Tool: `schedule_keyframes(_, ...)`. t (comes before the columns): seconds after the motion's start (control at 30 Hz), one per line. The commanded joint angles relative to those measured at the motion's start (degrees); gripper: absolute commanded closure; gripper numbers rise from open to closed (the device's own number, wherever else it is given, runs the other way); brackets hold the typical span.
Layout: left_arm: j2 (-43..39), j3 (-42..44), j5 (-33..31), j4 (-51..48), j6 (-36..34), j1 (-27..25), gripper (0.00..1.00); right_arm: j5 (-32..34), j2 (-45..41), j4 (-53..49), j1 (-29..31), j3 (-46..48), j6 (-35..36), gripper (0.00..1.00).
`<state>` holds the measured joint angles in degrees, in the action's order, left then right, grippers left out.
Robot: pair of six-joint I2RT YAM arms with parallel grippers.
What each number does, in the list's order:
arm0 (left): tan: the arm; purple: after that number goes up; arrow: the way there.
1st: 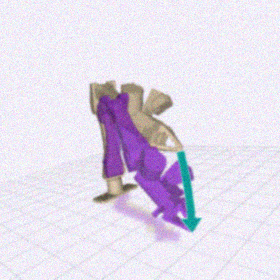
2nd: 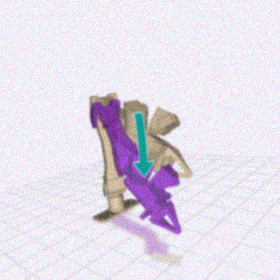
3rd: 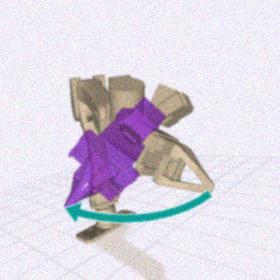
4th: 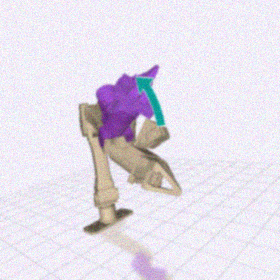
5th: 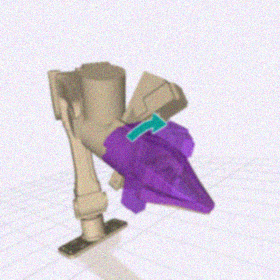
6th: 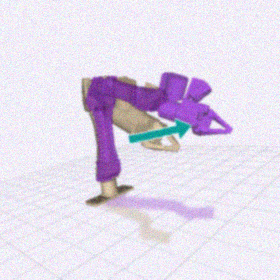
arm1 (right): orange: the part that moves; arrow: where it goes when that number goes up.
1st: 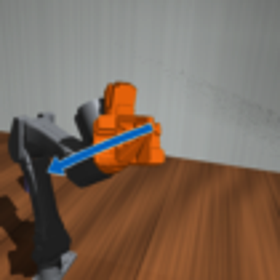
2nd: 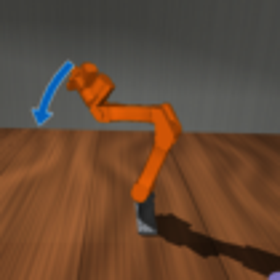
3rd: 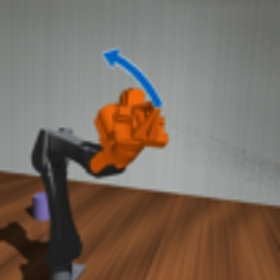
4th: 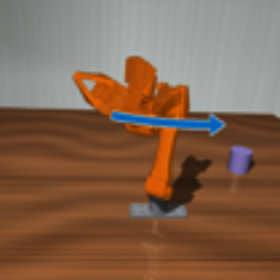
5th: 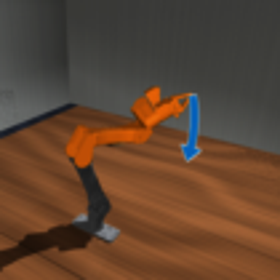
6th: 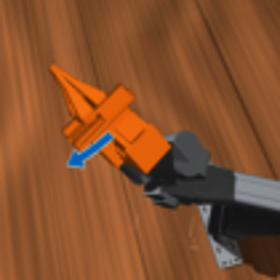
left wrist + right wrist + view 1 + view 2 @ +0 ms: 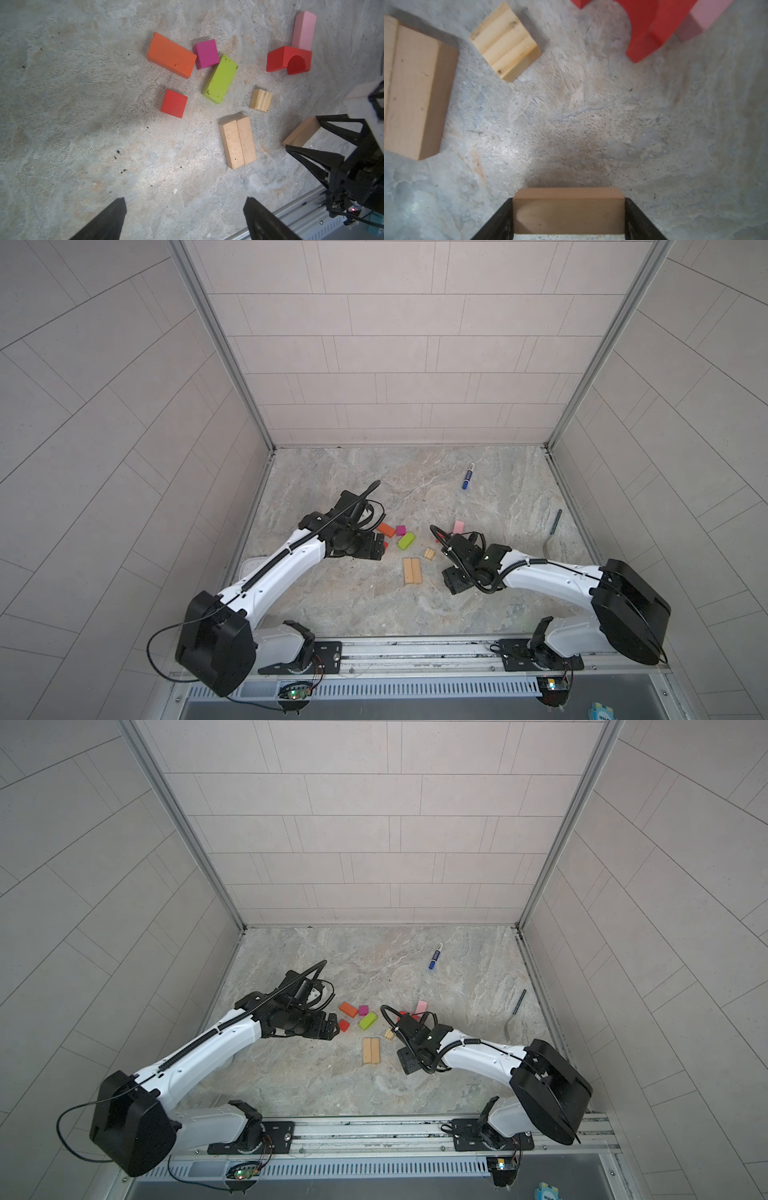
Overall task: Build the wood block tower
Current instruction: 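Carry plank 58 with the right gripper toward the upright plank pair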
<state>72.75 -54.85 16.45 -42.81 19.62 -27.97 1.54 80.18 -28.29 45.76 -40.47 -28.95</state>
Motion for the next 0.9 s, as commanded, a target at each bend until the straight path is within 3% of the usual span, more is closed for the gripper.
schedule_keyframes(0.0, 0.5, 0.7, 2.4, 0.5, -0.4, 0.3, 0.05, 1.4, 0.5, -0.8, 0.2, 0.1, -2.5, 0.34)
schedule_keyframes(0.23, -0.1, 0.8, 2.1, 0.6, -0.5, 0.4, 0.05, 1.0, 0.8, -5.8, 0.2, -2.9, -6.4, 0.2)
schedule_keyframes(0.43, -0.2, 0.6, 2.2, 0.5, -0.5, 0.4, 0.05, 0.9, -4.1, -9.2, 0.2, -4.4, -13.9, 0.01)
schedule_keyframes(0.7, -0.9, 0.7, 2.1, 0.5, -0.5, 0.4, 0.05, 0.1, -15.5, -5.7, 0.3, 2.0, -32.5, 0.01)
schedule_keyframes(0.87, -1.0, 0.7, 2.3, 0.5, -0.5, 0.4, 0.05, -0.3, -19.0, -2.6, 0.5, 6.7, -38.4, 0.01)
